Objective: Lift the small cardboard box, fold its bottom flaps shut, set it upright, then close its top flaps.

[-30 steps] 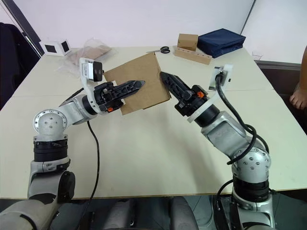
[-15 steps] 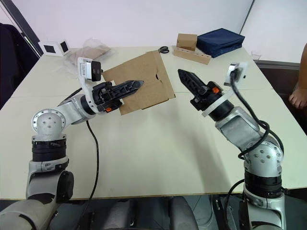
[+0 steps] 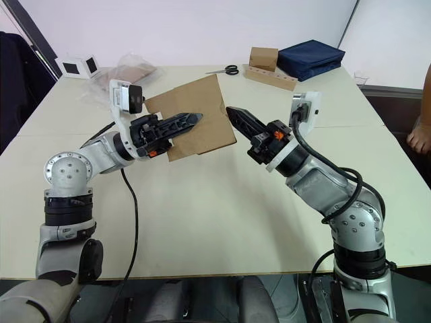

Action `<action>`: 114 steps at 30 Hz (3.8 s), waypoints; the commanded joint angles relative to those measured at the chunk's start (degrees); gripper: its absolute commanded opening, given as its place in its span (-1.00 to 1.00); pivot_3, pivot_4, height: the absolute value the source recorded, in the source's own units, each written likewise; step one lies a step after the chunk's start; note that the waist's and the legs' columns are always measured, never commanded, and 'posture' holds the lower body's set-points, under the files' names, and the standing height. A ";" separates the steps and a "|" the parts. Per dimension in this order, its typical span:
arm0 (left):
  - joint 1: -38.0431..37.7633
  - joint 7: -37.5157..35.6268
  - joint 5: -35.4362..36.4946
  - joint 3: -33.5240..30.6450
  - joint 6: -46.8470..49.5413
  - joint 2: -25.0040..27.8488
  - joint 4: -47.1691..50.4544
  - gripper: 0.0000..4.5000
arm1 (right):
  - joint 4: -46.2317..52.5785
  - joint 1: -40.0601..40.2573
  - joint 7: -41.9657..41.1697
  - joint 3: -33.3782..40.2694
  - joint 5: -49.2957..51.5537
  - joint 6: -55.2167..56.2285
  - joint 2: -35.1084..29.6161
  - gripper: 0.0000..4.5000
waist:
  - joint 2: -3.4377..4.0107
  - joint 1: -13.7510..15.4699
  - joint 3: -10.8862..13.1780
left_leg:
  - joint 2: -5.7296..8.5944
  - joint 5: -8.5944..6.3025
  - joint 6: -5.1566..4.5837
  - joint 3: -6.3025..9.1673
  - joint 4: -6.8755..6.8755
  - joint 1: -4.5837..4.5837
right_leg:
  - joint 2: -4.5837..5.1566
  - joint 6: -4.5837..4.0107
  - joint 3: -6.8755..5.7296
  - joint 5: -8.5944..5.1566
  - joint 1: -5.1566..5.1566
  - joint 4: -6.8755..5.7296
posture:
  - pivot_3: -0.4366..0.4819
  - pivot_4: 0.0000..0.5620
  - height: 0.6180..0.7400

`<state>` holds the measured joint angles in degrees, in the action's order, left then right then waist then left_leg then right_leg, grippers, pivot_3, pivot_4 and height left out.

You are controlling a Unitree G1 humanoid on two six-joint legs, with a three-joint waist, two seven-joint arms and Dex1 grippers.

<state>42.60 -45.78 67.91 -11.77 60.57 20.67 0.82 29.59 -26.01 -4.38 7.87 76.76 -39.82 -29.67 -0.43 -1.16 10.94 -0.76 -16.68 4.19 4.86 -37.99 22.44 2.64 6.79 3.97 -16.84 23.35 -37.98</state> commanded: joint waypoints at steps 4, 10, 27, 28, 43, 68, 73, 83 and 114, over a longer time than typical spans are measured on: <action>1.43 -2.10 0.01 0.24 -0.44 1.09 0.76 -1.00 | -0.93 -0.26 -1.42 5.84 1.75 -0.29 -2.94 -0.97 | 0.00 0.01 0.00 | 0.00 0.00 0.00 0.00 0.00 0.00 | 0.00 0.00 0.00 0.00 0.00 0.00 | -0.05 -0.47 1.00; 1.66 -2.64 -0.43 0.63 -0.74 1.00 0.29 -1.00 | -0.61 0.04 -1.55 5.41 1.43 -0.67 -2.25 -0.97 | 0.00 -0.02 0.00 | 0.00 0.00 0.00 0.00 0.01 0.00 | -0.01 0.00 0.00 0.00 0.00 0.00 | -0.05 -0.47 1.00; 8.55 -13.00 -7.27 6.40 0.86 5.94 -5.45 -1.00 | 3.81 0.94 -2.61 -0.24 -3.02 -1.12 1.64 -0.97 | -0.01 -0.04 0.02 | 0.00 0.00 0.00 0.00 0.05 0.02 | -0.02 0.00 0.00 0.00 0.04 0.01 | -0.05 -0.47 1.00; 10.09 -15.07 -8.62 7.54 0.91 7.47 -6.53 -1.00 | 3.67 1.65 -3.47 1.03 -3.30 -1.10 0.38 -0.97 | -0.01 -0.04 0.02 | 0.00 0.00 0.00 0.00 0.06 0.02 | -0.02 0.00 0.00 0.00 0.04 0.02 | -0.05 -0.47 1.00; 35.71 -45.80 -51.19 47.83 -21.39 18.05 -25.40 -1.00 | 6.32 13.82 -13.99 7.81 -12.17 -0.31 -11.99 -0.97 | -0.05 -0.12 0.22 | 0.02 -0.02 -0.03 -0.05 0.12 0.06 | -0.09 -0.01 0.04 -0.02 0.07 0.11 | -0.05 -0.47 1.00; 43.48 -46.72 -61.05 67.13 -33.48 15.98 -18.20 0.58 | 11.55 15.25 -10.26 4.05 -17.06 0.47 -5.99 -1.00 | -0.13 -0.07 0.57 | 0.00 -0.04 -0.08 -0.03 0.05 0.12 | -0.08 0.00 0.07 -0.02 0.12 0.01 | -0.05 -0.47 1.00; 47.76 -46.72 -58.21 66.60 -30.13 16.26 -18.55 0.97 | 11.26 15.05 -10.88 4.05 -17.19 0.31 -6.17 -1.00 | -0.12 -0.01 0.58 | 0.01 -0.05 -0.08 -0.03 0.03 0.13 | -0.07 0.01 0.07 -0.02 0.10 0.02 | -0.05 -0.47 1.00; 49.93 -46.72 -48.64 55.79 -24.40 21.10 -23.12 0.97 | 6.97 11.57 -14.13 2.02 -20.15 0.41 -5.69 -1.00 | -0.05 -1.31 0.61 | 0.00 -0.07 -0.13 -0.01 0.04 0.11 | -0.09 0.02 0.07 -0.04 0.13 -0.02 | -0.05 -0.47 1.00; -7.09 -2.81 -43.37 6.61 -28.58 10.79 -6.18 -0.96 | -7.65 4.81 -15.41 -13.62 -48.58 2.02 1.31 -1.00 | -0.02 -1.19 0.59 | 0.02 -0.04 -0.07 -0.02 -0.13 0.05 | 0.03 0.02 0.03 -0.05 0.10 -0.22 | -0.05 -0.47 1.00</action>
<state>35.68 -50.19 25.63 -5.21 34.15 31.67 -7.31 21.44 -20.40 -20.03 -5.00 29.83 -38.50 -29.04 -0.45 -2.35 11.53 -0.75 -16.72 4.12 4.84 -38.12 22.50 2.67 6.81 4.00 -16.88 23.46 -38.19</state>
